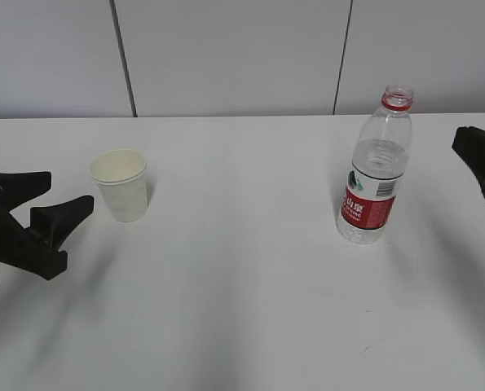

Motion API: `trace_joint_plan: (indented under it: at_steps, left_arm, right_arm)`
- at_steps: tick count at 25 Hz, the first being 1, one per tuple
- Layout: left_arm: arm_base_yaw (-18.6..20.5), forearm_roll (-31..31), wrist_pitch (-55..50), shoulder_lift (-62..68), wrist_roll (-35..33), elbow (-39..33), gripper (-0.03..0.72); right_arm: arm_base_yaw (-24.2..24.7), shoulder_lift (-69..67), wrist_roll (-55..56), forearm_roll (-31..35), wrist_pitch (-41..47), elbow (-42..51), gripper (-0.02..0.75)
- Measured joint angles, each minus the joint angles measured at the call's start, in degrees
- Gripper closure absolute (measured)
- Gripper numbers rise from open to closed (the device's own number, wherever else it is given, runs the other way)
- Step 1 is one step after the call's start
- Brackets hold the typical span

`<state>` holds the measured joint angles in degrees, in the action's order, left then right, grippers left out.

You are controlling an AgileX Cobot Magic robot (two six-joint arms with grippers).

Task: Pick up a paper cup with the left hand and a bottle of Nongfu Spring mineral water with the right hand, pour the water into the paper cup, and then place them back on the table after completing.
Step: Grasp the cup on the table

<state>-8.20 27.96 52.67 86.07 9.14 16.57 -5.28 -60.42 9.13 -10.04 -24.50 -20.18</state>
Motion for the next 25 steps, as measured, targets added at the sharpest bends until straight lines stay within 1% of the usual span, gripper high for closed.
trace_joint_plan:
  at_steps: [4, 8, 10, 12, 14, 16, 25]
  left_arm:
    - [0.00, -0.93, 1.77, 2.83, 0.00, 0.00, 0.251]
    - [0.00, -5.41, 5.74, 7.26, 0.00, 0.00, 0.245]
    - [0.00, -7.13, 9.58, 10.10, 0.00, 0.00, 0.214]
    - [0.00, -8.07, 12.03, 13.53, 0.00, 0.10, 0.166]
    - [0.00, -8.79, 12.53, 16.95, 0.00, 0.10, 0.118]
    - [0.00, -9.09, 12.47, 20.46, 0.00, 0.43, 0.098]
    - [0.00, -9.37, 12.79, 29.90, 0.00, 9.00, 0.089]
  right_arm:
    - [0.00, -0.03, 0.00, -0.10, -3.58, 0.21, 0.153]
    - [0.00, -0.03, 0.00, -0.10, -4.48, 0.21, 0.153]
    - [0.00, -0.03, 0.00, -0.10, -4.70, 0.21, 0.153]
    - [0.00, -0.03, 0.00, -0.10, -4.70, 0.21, 0.153]
    - [0.00, -0.03, -0.11, -0.10, -5.24, 0.21, 0.152]
    - [0.00, -0.03, -0.11, -0.10, -6.25, 0.21, 0.152]
    - [0.00, -0.03, -0.11, -0.10, -8.26, 0.21, 0.152]
